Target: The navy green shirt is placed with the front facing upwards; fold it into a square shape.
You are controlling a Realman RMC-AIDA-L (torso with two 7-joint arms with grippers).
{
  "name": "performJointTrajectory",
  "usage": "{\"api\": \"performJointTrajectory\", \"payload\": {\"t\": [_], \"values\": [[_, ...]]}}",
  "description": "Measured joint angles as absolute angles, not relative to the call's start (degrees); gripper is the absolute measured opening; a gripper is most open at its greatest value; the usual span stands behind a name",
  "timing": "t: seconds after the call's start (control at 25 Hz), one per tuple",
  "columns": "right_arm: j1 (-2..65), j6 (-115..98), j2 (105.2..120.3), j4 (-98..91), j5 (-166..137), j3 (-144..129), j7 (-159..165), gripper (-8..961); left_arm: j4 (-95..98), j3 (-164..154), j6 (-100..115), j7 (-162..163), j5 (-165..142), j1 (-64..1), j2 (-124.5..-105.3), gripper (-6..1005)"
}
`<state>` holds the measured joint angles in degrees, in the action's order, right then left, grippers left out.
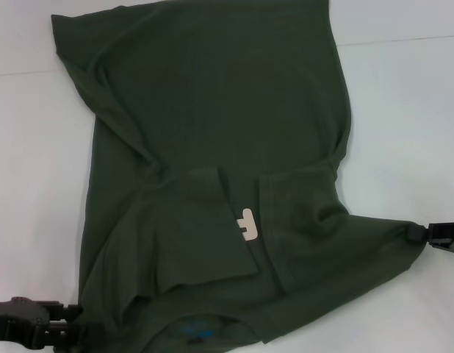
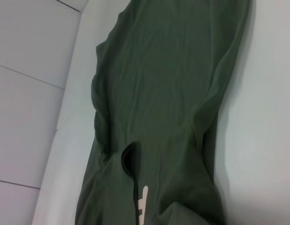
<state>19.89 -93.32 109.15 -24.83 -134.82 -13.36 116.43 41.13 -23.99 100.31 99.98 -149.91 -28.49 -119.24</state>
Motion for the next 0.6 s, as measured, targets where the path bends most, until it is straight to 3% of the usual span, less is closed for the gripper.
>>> {"api": "performJointTrajectory", "payload": {"t": [0.6], "values": [[20.4, -93.3, 109.15, -25.0, -134.8, -13.4, 117.1, 11, 41.9, -24.0, 99.9, 101.5, -151.5, -28.6, -118.86, 705]]}}
